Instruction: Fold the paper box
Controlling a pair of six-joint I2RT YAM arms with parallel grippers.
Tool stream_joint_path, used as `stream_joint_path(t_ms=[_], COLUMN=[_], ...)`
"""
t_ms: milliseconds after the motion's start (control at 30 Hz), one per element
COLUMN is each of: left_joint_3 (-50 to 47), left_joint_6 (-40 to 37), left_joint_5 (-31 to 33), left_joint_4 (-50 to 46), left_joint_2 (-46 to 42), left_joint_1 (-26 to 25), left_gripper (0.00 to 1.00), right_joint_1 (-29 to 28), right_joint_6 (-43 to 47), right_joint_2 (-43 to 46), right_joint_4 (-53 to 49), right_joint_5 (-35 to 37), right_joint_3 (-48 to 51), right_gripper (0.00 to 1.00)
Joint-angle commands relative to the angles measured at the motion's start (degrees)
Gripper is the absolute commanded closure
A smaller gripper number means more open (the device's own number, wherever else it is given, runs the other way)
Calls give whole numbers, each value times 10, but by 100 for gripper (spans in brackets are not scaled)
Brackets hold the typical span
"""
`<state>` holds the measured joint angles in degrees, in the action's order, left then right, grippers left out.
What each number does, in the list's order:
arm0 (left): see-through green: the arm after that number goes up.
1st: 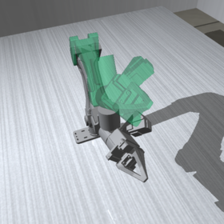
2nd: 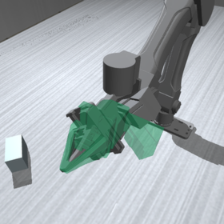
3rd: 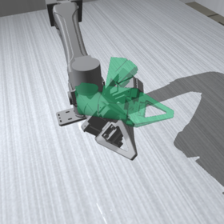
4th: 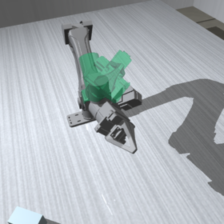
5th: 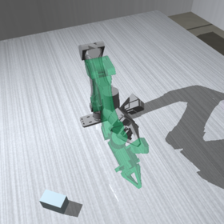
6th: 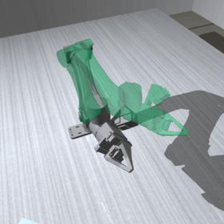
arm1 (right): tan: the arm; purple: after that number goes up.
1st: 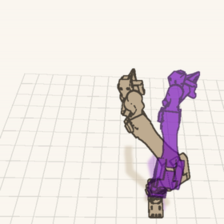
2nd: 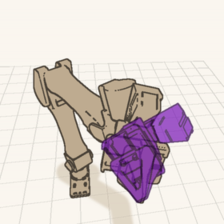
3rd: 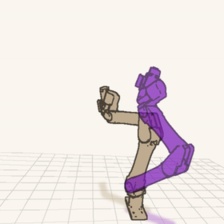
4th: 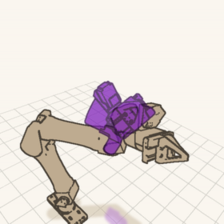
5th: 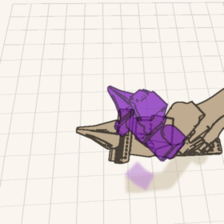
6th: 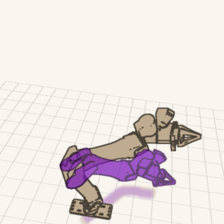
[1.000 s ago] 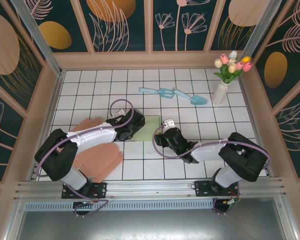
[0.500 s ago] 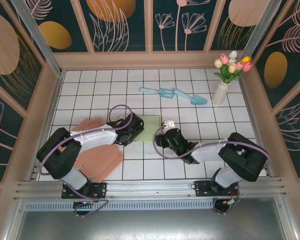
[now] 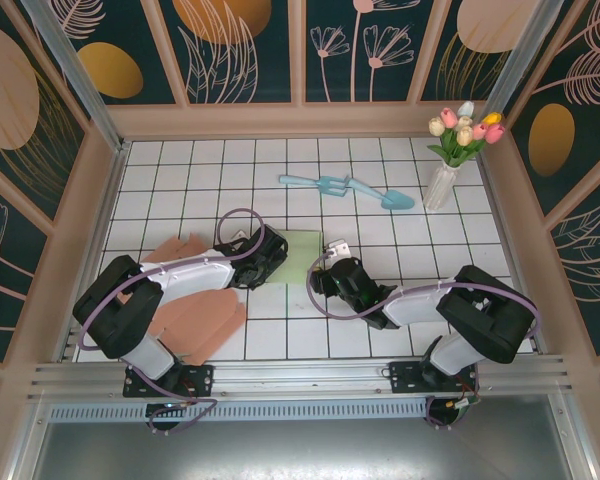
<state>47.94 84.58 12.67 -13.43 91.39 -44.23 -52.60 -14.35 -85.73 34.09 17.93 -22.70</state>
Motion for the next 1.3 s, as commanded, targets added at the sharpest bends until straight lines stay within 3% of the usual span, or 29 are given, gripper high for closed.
stream_joint_path(t_ms=[0, 433, 1267], left_joint_3=[-7, -19, -30], left_joint_6=[4, 1, 2], left_joint_5=[18, 36, 1], left_joint_4=[7, 15, 59], left_joint_2=[0, -1, 26], left_joint_1=[-2, 2, 12], left_gripper=[25, 27, 33], right_joint_1=[-4, -5, -5], right_joint_6=[-7, -6, -3], right_joint_2=[0, 1, 0], right_joint_4=[-1, -8, -15], right_joint_5=[-5, -1, 3], right_joint_3=[10, 9, 7], right_gripper=[35, 34, 35])
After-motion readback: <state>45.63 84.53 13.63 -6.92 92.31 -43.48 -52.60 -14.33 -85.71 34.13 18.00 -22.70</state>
